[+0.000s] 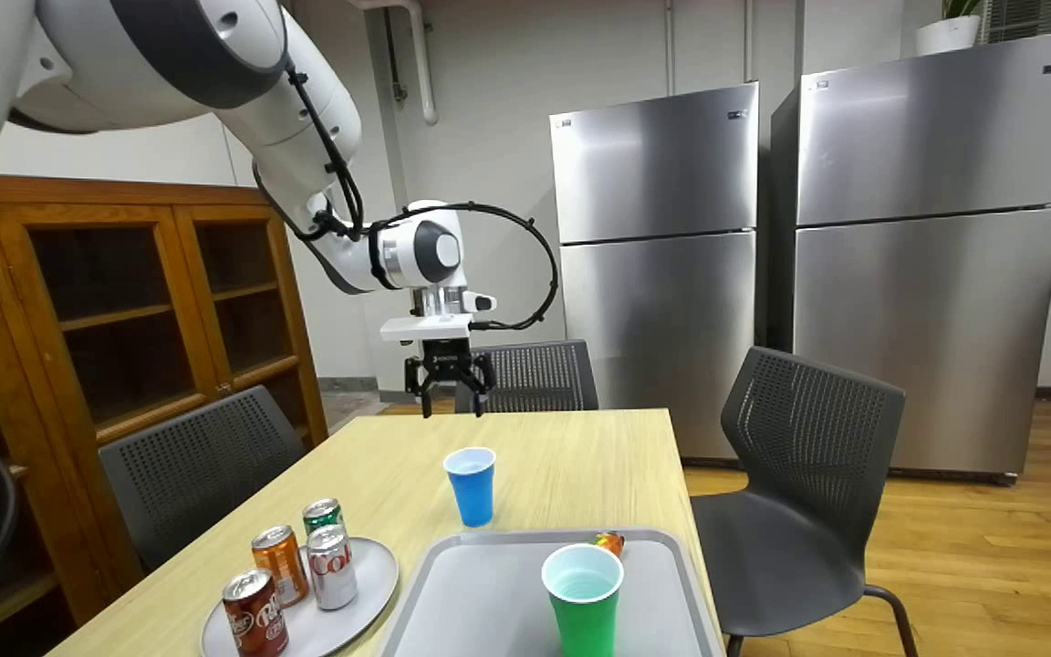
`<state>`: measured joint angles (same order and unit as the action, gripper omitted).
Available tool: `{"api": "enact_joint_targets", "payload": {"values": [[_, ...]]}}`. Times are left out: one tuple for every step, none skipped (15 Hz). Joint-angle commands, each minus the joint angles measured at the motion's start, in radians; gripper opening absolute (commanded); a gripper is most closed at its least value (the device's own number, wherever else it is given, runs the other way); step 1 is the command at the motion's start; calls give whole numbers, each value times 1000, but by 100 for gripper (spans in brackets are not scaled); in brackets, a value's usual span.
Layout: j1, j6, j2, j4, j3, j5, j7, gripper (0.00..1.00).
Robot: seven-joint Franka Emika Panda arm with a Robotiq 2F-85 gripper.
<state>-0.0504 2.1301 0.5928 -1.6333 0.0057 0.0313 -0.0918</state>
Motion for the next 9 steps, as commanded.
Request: {"api": "enact_joint_targets", "payload": {"values": [[51, -25, -107, -105, 21, -44, -37, 100], [59, -24, -125, -124, 19, -55, -35, 100], [66, -24, -143, -144, 16, -65, -33, 100], [73, -22, -159, -164, 12, -74, -27, 100], [80, -19, -175, -183, 8, -81, -24, 100], [87, -8, -194, -207, 3, -88, -15, 100], [93, 4, -211, -231, -4, -92, -6, 100], [99, 17, -226, -253, -13, -92, 1, 100], [106, 19, -240, -271, -22, -92, 5, 100]]}}
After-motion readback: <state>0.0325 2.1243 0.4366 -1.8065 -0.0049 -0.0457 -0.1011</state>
